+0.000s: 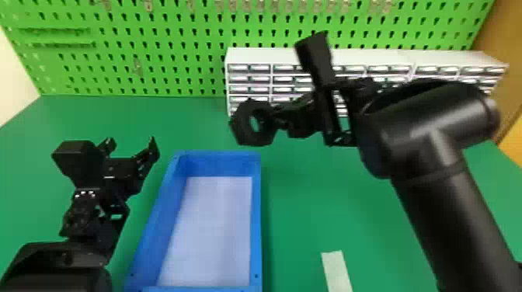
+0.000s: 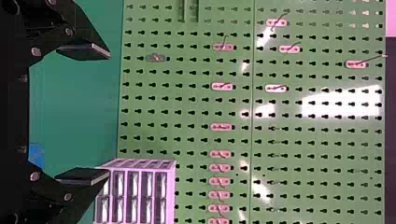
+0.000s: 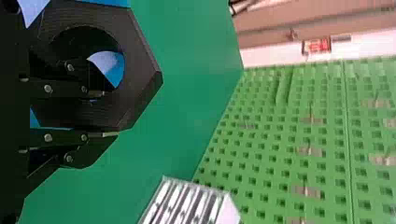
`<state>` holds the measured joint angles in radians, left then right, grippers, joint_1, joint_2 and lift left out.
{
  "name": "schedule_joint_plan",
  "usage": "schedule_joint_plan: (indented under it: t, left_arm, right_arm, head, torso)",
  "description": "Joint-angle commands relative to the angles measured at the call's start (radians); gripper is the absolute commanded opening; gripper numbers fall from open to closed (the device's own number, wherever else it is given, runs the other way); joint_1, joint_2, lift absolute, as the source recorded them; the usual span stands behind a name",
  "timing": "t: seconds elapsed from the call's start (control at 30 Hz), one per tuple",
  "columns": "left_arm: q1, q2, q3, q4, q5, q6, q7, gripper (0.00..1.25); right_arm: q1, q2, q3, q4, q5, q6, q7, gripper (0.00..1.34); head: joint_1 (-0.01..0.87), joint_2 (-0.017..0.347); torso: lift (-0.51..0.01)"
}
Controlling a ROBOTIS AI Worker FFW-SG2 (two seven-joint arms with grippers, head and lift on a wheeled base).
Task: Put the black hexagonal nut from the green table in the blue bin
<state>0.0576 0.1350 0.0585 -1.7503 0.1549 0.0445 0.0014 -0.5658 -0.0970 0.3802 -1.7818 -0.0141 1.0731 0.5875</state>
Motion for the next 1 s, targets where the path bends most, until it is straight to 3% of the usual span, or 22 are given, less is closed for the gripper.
schedule_joint_plan:
  t: [0.0, 0.57, 0.97]
  left_arm:
    - [-0.001, 0.0, 0.0, 0.0, 0.0, 0.0, 0.0, 0.88]
    - [0.001, 0.0, 0.003, 0.0, 0.0, 0.0, 0.0, 0.88]
    - [0.004, 0.0, 0.006, 0.0, 0.002, 0.0, 0.0, 0.88]
  right_arm:
    - [-0.016, -0.004, 0.068, 0.021, -0.04, -0.013, 0.0, 0.36]
    - [-0.057, -0.026, 0.263, 0.113, -0.17, -0.039, -0.018, 0.36]
    - [-0.08, -0.033, 0.41, 0.222, -0.256, -0.105, -0.098, 0.36]
  head:
    - [0.686, 0.052]
    - [0.686, 0.052]
    - [0.686, 0.052]
  torso:
    - [-0.097]
    - [-0.097]
    - [-0.097]
